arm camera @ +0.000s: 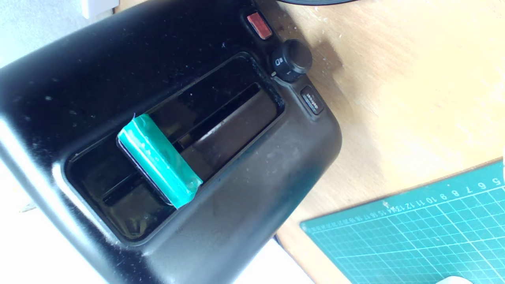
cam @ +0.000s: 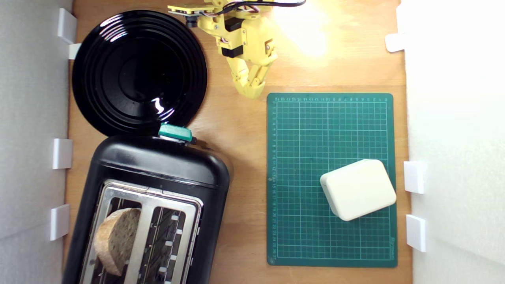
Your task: Start toaster
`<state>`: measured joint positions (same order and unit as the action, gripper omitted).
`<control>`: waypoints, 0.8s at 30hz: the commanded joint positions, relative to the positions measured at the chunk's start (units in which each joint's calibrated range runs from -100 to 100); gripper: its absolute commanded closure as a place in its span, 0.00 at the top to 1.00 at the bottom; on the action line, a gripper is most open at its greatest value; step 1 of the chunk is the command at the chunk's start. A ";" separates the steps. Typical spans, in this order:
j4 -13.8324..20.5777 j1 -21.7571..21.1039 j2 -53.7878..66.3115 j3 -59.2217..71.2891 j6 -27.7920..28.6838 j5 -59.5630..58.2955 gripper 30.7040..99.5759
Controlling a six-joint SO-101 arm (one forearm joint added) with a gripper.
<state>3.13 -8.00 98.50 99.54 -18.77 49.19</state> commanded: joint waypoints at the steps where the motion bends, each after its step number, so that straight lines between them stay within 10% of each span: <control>1: 0.81 0.22 0.67 0.28 0.03 0.19 0.01; 16: 1.28 7.05 0.50 0.28 -0.44 -0.07 0.02; 24: 3.44 10.54 -3.83 -3.53 -10.40 0.10 0.01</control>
<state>5.25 1.13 97.92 99.26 -26.53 49.19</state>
